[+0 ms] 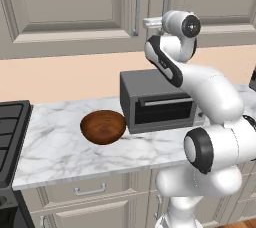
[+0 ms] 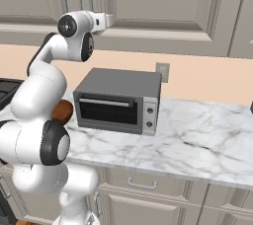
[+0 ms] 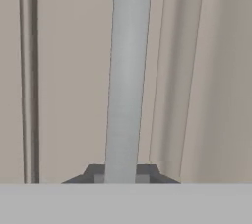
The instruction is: Open the cabinet. Pick the banana and banana from the cabinet and place them into the bowl. Then close the cabinet.
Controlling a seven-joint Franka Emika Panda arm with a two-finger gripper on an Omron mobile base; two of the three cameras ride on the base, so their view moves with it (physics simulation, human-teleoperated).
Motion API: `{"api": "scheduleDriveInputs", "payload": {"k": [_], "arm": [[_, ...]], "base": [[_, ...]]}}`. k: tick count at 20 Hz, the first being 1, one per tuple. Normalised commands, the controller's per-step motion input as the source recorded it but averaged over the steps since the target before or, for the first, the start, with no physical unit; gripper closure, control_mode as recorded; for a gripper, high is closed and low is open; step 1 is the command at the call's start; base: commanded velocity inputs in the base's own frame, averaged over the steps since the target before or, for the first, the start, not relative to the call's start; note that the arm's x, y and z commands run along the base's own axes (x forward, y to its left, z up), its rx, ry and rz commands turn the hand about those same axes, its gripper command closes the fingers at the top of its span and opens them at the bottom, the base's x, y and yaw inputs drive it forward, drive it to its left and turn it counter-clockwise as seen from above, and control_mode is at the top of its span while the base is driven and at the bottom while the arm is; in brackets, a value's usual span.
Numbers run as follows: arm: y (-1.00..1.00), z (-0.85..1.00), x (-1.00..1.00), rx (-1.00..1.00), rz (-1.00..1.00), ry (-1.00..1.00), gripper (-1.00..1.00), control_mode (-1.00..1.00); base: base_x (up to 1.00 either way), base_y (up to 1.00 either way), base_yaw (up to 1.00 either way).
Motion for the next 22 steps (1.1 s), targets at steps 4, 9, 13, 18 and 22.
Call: {"api": "scheduleDriveInputs", "payload": {"k": [4, 9, 13, 18, 22], "arm": [[-0.38, 0.24, -0.23, 0.01, 0.00, -0.07, 1.00, -1.00], [-0.63, 0.27, -0.42, 0.02, 0.00, -0.11, 1.00, -1.00], [-0.76, 0.33, -0.47, 0.02, 0.00, -0.07, 1.00, -1.00], [-0.88, 0.37, -0.48, 0.05, 0.00, -0.04, 1.00, -1.00], [-0.99, 0.36, -0.47, 0.06, 0.00, -0.05, 1.00, -1.00]], "base": [[0.00, 0.00, 0.00], [0.00, 0.00, 0.00], [0.00, 0.00, 0.00], [0.00, 0.00, 0.00], [0.00, 0.00, 0.00]]}}
